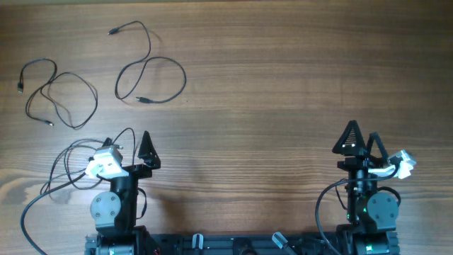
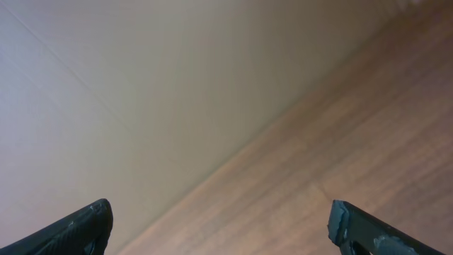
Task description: Untangle cables
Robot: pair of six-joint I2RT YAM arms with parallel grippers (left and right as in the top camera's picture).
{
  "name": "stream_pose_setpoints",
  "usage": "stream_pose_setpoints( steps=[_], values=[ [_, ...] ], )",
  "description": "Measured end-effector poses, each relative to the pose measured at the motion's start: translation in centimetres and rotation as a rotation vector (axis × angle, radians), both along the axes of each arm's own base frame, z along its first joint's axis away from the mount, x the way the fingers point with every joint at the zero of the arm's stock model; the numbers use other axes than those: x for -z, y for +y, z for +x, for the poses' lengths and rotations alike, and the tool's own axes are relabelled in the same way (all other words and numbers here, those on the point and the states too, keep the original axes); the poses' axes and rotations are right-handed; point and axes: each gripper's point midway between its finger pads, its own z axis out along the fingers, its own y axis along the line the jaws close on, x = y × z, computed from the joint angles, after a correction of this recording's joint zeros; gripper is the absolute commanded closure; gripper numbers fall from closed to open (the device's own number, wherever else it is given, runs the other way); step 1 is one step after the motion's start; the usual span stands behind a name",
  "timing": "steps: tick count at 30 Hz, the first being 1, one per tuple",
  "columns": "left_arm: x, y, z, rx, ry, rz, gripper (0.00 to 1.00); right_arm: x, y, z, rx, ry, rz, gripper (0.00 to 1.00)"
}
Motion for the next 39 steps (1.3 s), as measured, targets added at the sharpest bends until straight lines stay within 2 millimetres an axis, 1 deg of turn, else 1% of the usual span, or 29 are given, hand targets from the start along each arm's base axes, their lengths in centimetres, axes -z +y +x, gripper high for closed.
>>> stream_pose_setpoints(
  steps=[3,8,13,18,21,27,30,39],
  values=[
    [0.0,0.0,0.0,0.000,0.000,0.000,0.00,0.6,0.0,0.0,0.000,0.026,-0.024,0.00],
    [0.0,0.0,0.0,0.000,0.000,0.000,0.00,0.7,0.1,0.1,-0.005,0.043,-0.114,0.00],
    [0.0,0.0,0.0,0.000,0.000,0.000,0.00,1.1,1.6,0.2,-0.087,0.075,-0.336,0.00],
    [0.0,0.0,0.0,0.000,0.000,0.000,0.00,1.1,2.3,0.2,-0.125,0.078,-0.446,0.00],
    [0.0,0.0,0.0,0.000,0.000,0.000,0.00,1.1,2.3,0.2,-0.124,0.078,-0.453,0.00],
    [0.0,0.0,0.0,0.000,0.000,0.000,0.00,1.1,2.0,0.2,-0.108,0.075,-0.379,0.00],
    [0.0,0.0,0.0,0.000,0.000,0.000,0.00,1.1,1.9,0.2,-0.104,0.075,-0.371,0.00],
    [0.0,0.0,0.0,0.000,0.000,0.000,0.00,1.2,2.6,0.2,-0.141,0.079,-0.506,0.00]
  ],
)
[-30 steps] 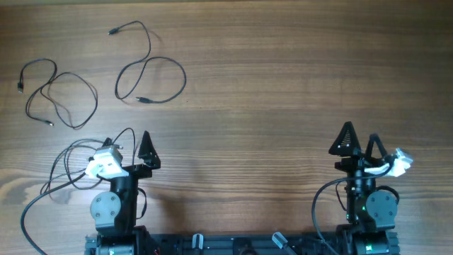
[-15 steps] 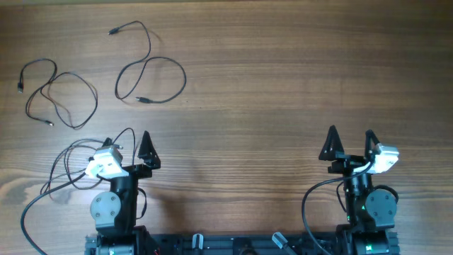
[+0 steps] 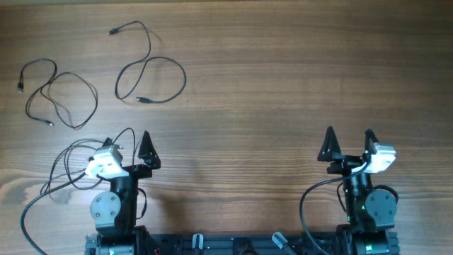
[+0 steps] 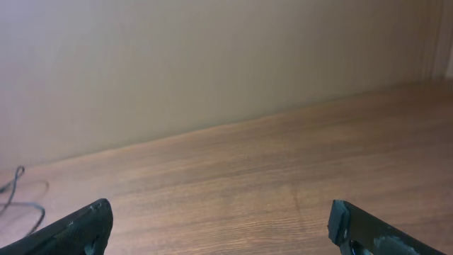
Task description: Untangle cables
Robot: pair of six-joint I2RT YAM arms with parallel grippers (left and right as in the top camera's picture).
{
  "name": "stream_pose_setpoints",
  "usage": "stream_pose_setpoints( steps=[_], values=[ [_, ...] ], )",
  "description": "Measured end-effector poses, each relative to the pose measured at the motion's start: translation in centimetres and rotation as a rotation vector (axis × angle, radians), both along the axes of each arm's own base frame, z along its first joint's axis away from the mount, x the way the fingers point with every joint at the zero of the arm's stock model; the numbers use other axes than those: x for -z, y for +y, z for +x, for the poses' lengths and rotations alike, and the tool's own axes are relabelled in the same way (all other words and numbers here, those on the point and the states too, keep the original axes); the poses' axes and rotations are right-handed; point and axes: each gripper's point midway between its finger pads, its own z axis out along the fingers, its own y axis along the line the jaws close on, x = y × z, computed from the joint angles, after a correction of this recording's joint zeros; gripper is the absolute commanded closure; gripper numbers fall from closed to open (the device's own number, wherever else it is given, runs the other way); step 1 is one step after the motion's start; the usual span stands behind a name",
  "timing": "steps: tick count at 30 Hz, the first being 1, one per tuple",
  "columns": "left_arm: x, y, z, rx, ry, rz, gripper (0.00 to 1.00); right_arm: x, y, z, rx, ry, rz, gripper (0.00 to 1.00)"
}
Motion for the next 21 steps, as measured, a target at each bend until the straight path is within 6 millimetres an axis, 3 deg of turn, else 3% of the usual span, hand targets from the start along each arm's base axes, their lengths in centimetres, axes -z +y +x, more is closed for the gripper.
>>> stream_pose_setpoints(
  steps=[21],
  values=[
    [0.00,0.00,0.00,0.000,0.000,0.000,0.00,0.12,0.68,-0.02,-0.040,0.002,-0.115,0.00]
  ],
)
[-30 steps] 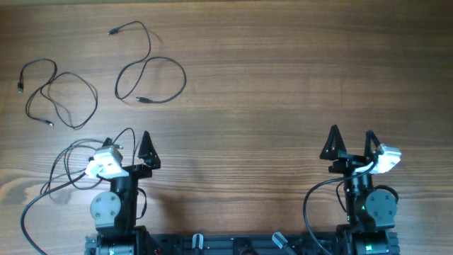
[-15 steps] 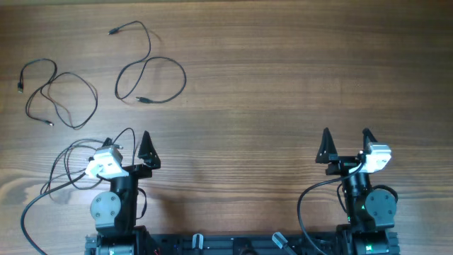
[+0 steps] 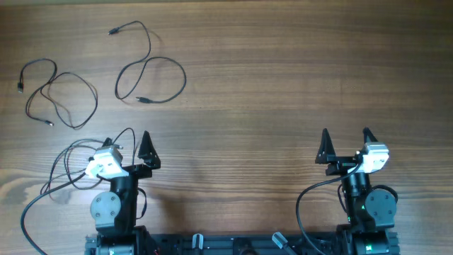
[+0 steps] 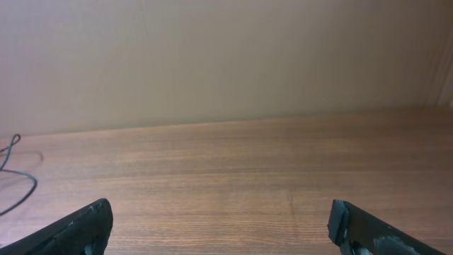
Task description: Untangle cables
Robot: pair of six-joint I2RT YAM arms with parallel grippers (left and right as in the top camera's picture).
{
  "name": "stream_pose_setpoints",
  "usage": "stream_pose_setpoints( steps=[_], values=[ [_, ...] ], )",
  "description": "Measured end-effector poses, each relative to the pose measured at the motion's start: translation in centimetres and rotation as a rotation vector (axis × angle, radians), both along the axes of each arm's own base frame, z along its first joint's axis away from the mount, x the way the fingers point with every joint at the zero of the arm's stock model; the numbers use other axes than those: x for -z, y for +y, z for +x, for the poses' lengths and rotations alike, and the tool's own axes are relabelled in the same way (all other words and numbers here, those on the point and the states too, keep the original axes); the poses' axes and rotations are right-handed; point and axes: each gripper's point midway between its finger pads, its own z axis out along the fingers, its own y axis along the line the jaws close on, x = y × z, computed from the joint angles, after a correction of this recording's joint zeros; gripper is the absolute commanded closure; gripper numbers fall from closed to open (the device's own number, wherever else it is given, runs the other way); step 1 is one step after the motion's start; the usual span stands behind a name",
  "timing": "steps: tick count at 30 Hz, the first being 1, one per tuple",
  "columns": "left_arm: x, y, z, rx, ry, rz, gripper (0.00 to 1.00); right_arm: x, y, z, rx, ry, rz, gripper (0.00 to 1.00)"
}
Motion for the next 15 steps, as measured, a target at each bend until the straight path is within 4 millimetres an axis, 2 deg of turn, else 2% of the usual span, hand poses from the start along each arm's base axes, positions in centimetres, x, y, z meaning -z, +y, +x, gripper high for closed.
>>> stream_pose_setpoints(
  steps=[15],
  values=[
    [-0.01,0.00,0.00,0.000,0.000,0.000,0.00,-0.01,0.04,0.00,-0.002,-0.002,-0.025,0.00]
  ],
)
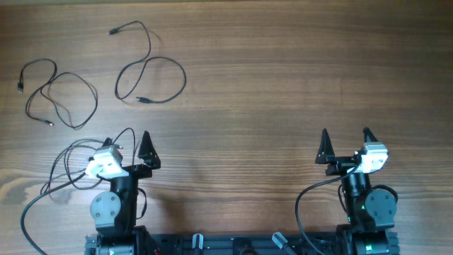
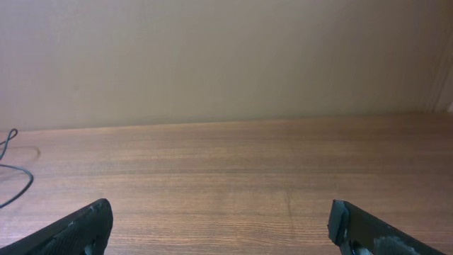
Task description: Untangle cables
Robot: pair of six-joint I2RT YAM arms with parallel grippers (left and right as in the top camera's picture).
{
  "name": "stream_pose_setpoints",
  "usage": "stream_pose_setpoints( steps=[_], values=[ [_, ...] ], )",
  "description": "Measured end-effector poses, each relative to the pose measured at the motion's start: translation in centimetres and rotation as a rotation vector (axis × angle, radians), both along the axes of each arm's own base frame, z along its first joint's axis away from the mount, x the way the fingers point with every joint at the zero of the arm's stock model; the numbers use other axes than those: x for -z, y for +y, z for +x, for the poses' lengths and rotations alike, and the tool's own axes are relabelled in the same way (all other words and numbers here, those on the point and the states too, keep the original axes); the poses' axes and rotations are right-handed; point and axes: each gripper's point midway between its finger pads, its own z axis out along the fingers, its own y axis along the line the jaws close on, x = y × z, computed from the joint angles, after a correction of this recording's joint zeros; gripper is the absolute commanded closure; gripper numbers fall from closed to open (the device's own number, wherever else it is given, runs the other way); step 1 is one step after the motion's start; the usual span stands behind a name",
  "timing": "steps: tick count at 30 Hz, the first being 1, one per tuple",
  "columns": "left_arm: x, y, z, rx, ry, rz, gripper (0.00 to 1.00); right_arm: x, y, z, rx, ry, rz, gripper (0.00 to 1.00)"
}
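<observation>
Two thin black cables lie apart at the far left of the wooden table: one looped cable (image 1: 60, 99) near the left edge and a second (image 1: 145, 71) to its right, each with small plugs at the ends. A bit of black cable (image 2: 14, 170) shows at the left edge of the right wrist view. My left gripper (image 1: 127, 142) stands at the near left, its jaws spread with nothing between them. My right gripper (image 1: 345, 139) stands at the near right, open and empty, its fingertips (image 2: 85, 227) wide apart over bare wood.
The left arm's own black lead (image 1: 49, 188) loops on the table beside its base. A plain beige wall (image 2: 226, 64) rises behind the table's far edge in the right wrist view.
The right wrist view has levelled by a small amount. Nothing else has moved; both cables lie as before.
The right gripper stood at the near right with its wrist rolled, the view tilted toward the wall. Then it had turned so both fingers showed side by side overhead. By now it faces level across the table. The left arm and both cables stayed put.
</observation>
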Motion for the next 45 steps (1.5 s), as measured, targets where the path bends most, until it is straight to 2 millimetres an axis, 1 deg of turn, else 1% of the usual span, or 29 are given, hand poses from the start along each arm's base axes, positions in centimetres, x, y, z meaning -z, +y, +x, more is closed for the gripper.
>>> stream_pose_setpoints(
  steps=[12,22,45],
  values=[
    [0.00,0.00,0.00,0.000,0.000,0.000,0.00,0.00,0.10,0.00,-0.006,0.000,0.000,0.01],
    [0.00,0.00,0.00,0.000,0.000,0.000,0.00,0.00,0.77,-0.05,-0.045,-0.005,-0.078,0.00],
    [0.01,0.00,0.00,0.000,0.000,0.000,0.00,0.00,0.82,-0.06,-0.049,-0.006,-0.090,0.00]
  ],
)
